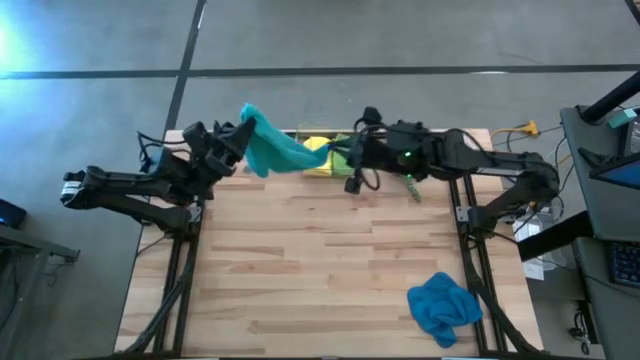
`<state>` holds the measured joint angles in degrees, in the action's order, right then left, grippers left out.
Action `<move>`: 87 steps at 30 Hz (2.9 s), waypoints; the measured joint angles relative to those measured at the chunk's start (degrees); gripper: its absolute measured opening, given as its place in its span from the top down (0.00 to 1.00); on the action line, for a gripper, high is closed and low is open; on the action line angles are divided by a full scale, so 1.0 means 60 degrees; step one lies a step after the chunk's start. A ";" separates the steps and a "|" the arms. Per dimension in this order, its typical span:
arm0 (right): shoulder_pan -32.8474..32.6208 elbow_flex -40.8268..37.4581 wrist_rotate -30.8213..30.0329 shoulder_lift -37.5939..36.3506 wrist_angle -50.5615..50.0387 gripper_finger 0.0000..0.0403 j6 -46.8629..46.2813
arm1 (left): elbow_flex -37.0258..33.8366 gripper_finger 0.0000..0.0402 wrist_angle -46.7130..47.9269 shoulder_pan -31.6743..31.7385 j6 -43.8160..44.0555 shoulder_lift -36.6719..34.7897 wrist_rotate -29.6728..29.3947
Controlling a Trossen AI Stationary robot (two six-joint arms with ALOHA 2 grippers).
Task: Fold microfiber towels
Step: Fold the light blue microfiber towel
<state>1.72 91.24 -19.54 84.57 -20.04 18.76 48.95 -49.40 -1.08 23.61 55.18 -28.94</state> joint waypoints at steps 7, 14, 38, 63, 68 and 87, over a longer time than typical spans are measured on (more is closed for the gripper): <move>0.0009 -0.0124 -0.0234 -0.1090 -0.2400 0.98 -0.0439 | -0.0114 1.00 0.0698 -0.0659 0.0006 0.0085 -0.0027; -0.0062 -0.1859 -0.0201 -0.2359 -0.3079 0.98 -0.1633 | -0.0458 1.00 0.0821 -0.1232 0.1181 0.0884 -0.0025; -0.3134 -0.5751 0.0278 -0.4092 -0.1762 0.98 -0.7360 | -0.0703 1.00 0.3630 -0.2973 0.4121 0.2351 0.0500; -0.7917 -0.3314 0.0329 -0.0425 -0.1688 0.98 -1.3235 | -0.0757 1.00 0.4901 -0.7505 1.1013 0.3819 0.2546; -0.7201 -0.4240 0.0331 -0.0588 -0.1322 0.98 -1.2962 | -0.1343 1.00 0.3851 -0.6992 0.9887 0.4192 0.2579; -0.3784 -0.8120 0.1061 -0.0935 0.0412 0.98 -1.1476 | -0.3637 1.00 0.5132 -0.4586 0.9490 0.4175 0.0638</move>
<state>-20.98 42.52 -13.17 78.96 -17.57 -50.09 27.12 -18.60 -28.60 80.55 80.23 -25.11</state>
